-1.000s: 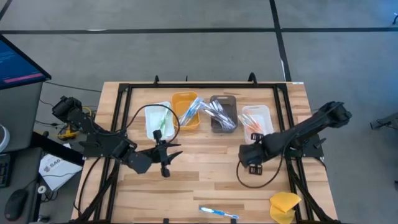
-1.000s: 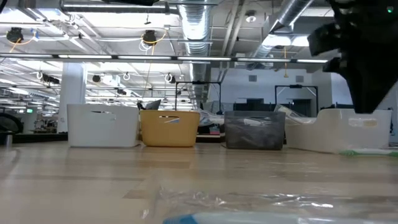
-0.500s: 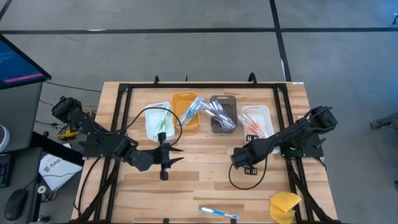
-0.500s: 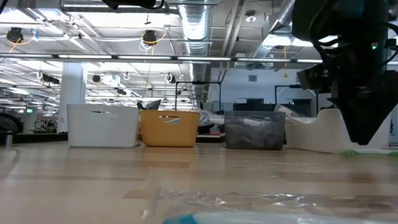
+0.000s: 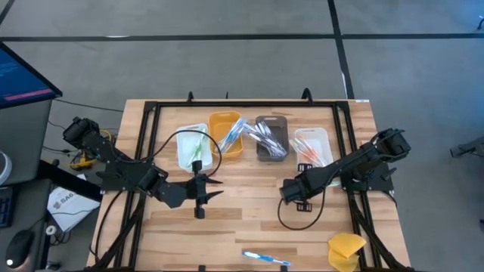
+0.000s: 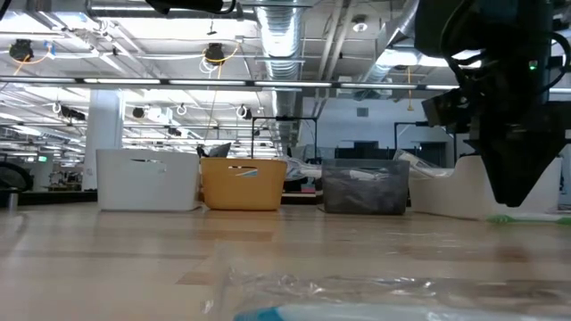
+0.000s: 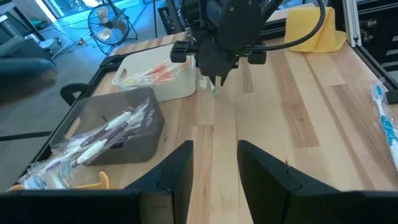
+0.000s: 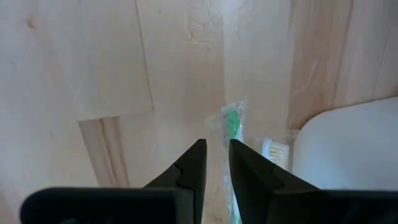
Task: Pick & Place Toothbrushes
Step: Put the green toothbrush into the left white bin
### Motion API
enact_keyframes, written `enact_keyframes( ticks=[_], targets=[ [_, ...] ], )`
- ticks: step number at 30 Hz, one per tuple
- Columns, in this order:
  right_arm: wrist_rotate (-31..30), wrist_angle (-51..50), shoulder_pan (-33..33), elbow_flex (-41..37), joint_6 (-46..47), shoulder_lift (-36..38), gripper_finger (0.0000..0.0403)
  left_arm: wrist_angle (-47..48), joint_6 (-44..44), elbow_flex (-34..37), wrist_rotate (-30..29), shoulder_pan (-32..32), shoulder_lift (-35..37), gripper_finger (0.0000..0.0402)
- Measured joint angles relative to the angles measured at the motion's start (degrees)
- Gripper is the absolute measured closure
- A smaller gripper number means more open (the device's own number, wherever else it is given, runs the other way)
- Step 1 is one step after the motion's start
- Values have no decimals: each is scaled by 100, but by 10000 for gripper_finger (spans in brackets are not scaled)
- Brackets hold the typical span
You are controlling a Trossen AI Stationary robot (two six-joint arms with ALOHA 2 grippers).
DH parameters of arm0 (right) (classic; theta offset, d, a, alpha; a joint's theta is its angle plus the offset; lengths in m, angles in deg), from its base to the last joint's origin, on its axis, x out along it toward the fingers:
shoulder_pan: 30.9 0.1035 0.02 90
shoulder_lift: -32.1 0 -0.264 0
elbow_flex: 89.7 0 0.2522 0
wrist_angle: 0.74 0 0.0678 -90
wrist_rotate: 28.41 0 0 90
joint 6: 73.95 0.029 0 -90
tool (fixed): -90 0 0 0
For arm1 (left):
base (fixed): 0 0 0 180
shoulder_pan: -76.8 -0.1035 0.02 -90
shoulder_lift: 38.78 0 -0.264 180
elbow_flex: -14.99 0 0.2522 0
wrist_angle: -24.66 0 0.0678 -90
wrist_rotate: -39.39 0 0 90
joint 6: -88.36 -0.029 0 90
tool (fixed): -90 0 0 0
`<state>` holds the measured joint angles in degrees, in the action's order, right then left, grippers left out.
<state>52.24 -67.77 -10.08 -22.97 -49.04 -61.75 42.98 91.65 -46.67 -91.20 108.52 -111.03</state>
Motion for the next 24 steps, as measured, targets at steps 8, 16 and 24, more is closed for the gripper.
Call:
enact_keyframes(
  ticks=[8, 16, 24],
  targets=[
    [-114, 10, 0, 0, 2, 0, 302, 9, 0, 0, 0, 0, 0, 284],
    [-164, 3, 0, 0, 0, 0, 225, 13, 2, 0, -2, 0, 0, 284],
    [-168, 132, -43, 0, -264, -2, 198, 14, 2, 0, -2, 0, 0, 284]
  ],
)
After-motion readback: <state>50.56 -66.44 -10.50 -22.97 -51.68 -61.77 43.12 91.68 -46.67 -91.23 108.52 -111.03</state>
